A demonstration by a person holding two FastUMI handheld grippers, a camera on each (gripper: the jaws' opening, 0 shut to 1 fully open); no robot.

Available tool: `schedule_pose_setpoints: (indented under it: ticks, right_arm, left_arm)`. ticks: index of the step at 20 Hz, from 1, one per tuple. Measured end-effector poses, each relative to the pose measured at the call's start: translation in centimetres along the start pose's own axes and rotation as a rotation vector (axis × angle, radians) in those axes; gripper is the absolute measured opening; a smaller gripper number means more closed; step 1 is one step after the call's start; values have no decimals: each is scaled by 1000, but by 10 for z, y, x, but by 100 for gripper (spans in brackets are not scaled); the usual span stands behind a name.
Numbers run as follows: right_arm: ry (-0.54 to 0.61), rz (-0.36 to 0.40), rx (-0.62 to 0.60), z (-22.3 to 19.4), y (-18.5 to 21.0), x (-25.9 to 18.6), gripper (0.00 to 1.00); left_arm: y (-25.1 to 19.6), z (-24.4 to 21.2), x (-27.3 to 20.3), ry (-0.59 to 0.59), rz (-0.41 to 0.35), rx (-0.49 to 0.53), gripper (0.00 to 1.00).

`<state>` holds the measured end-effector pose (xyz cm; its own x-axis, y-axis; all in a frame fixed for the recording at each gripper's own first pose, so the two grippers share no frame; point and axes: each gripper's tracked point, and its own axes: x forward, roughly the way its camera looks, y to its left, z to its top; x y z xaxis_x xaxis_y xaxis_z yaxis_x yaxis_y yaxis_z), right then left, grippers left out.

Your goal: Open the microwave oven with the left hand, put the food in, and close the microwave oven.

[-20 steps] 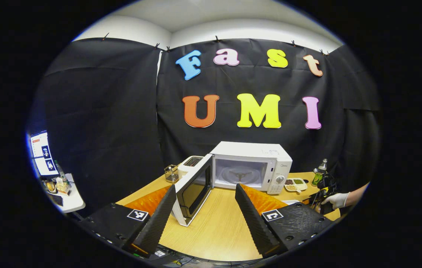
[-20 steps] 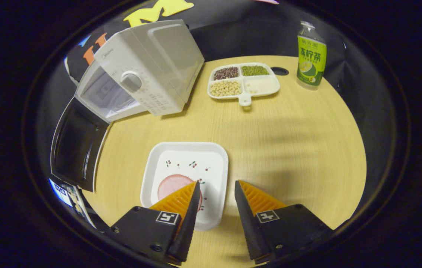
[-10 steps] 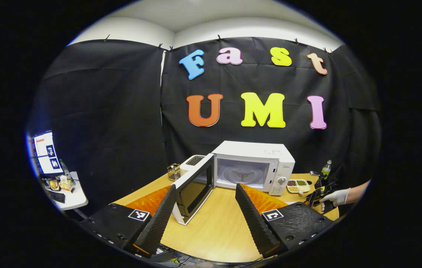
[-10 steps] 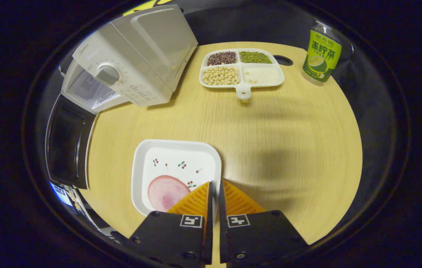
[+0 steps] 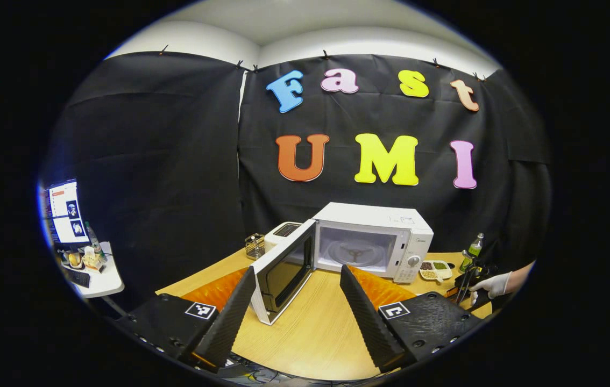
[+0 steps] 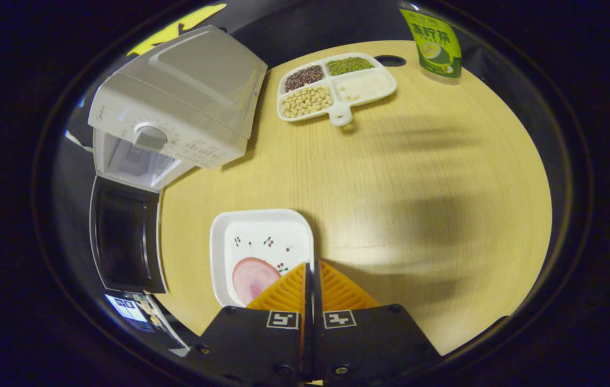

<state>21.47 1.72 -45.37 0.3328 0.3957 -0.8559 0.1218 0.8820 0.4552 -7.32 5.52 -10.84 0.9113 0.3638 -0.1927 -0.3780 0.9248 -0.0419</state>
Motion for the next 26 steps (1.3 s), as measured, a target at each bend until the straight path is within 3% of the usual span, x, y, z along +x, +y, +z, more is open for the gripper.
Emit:
schedule_pose_setpoints:
  ticks: [5, 10, 15, 19, 21, 26]
  right_arm:
    - [-97, 70, 13, 0, 43, -28, 0]
    - [-224, 178, 25, 3, 120, -57, 4]
    - [-424, 222, 90, 19, 194, -75, 4]
    - [-579, 290, 138, 28, 256, -60, 0]
    - [-634, 327, 191, 29, 281, -48, 4]
    - [-748, 263, 308, 34, 306, -9, 4]
  left_arm:
    - [27, 6, 17, 5, -48, 0, 95]
    - [46, 21, 29, -8, -102, 9, 95]
    - [70, 28, 34, 0, -132, 46, 95]
    - [81, 21, 41, 22, -167, 78, 95]
    - [81, 15, 43, 39, -192, 100, 95]
    - [76, 14, 53, 34, -239, 81, 95]
